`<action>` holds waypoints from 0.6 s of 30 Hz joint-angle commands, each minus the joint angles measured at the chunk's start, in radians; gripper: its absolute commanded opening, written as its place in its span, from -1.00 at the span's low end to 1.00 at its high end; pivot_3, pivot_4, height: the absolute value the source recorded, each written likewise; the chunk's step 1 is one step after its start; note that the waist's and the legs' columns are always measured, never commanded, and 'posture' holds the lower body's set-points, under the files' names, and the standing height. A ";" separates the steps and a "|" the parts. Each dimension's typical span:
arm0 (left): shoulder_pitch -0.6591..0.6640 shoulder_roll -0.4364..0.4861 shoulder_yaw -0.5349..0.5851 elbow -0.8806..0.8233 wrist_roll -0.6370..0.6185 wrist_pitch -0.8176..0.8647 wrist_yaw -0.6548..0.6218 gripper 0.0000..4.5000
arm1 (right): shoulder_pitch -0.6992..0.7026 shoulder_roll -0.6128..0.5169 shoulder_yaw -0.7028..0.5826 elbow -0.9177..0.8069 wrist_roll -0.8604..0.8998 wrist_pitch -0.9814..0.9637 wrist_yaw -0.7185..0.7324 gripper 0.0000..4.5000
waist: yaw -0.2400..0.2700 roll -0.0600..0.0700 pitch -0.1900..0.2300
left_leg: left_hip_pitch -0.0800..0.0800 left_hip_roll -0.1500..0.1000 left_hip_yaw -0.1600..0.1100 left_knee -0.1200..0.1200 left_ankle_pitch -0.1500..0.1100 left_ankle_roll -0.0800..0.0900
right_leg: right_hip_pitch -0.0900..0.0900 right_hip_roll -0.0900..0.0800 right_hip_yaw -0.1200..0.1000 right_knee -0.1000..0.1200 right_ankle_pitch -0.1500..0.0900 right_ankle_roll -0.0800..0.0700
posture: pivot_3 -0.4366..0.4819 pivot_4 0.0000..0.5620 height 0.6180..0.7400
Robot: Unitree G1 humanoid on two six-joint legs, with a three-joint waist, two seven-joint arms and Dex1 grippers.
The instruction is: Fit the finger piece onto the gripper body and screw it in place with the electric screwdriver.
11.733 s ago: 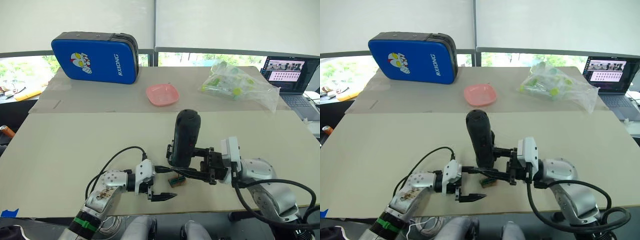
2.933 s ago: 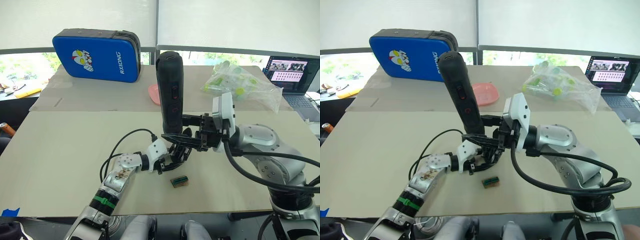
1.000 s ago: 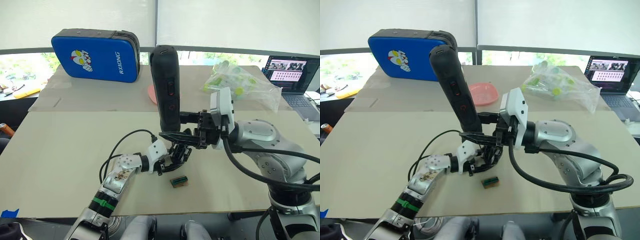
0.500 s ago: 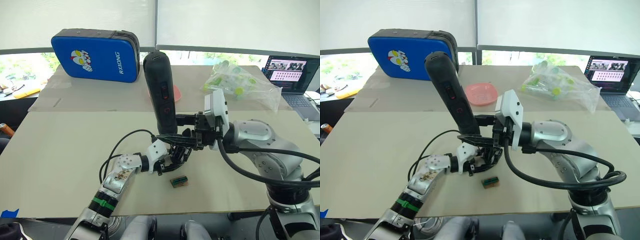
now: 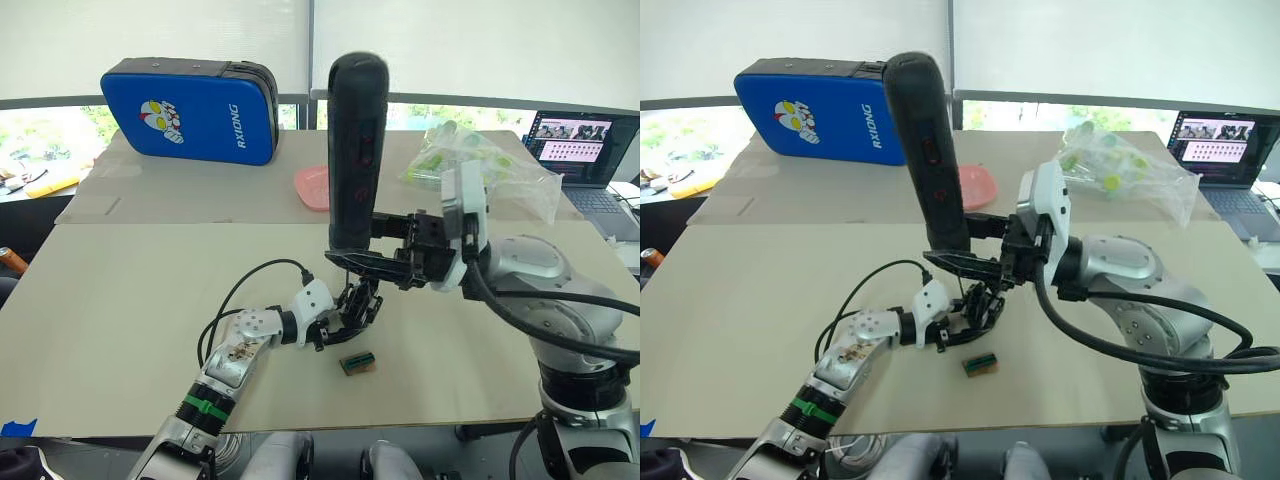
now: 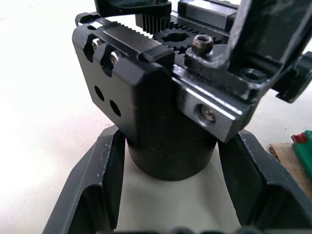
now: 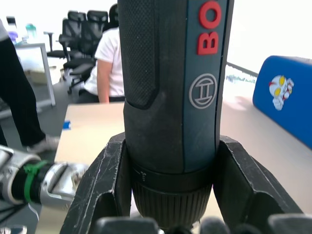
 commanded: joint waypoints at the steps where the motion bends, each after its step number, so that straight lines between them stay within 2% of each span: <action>1: 0.035 0.008 -0.049 0.018 0.013 0.042 -0.021 0.02 | -0.009 0.011 -0.056 -0.037 0.048 -0.014 -0.028 -0.15 | -0.001 0.000 0.000 | 0.000 0.000 0.000 0.000 0.000 0.000 | 0.000 0.000 0.000 0.000 0.000 0.000 | -0.05 -0.47 1.00; 10: 0.037 0.010 -0.048 0.016 0.013 0.041 -0.021 0.02 | 0.003 0.047 -0.101 -0.025 0.170 0.031 -0.112 -0.15 | -0.002 0.000 0.000 | 0.000 0.000 0.000 -0.001 0.000 0.000 | 0.000 0.000 0.000 0.000 0.000 0.000 | -0.05 -0.47 1.00; 18: 0.037 0.011 -0.047 0.015 0.011 0.044 -0.021 0.02 | 0.062 0.024 -0.095 -0.038 0.132 -0.017 -0.076 -0.15 | -0.002 0.000 0.000 | 0.000 0.000 0.000 -0.001 0.000 0.000 | 0.000 0.000 0.000 0.000 0.000 0.000 | -0.05 -0.47 1.00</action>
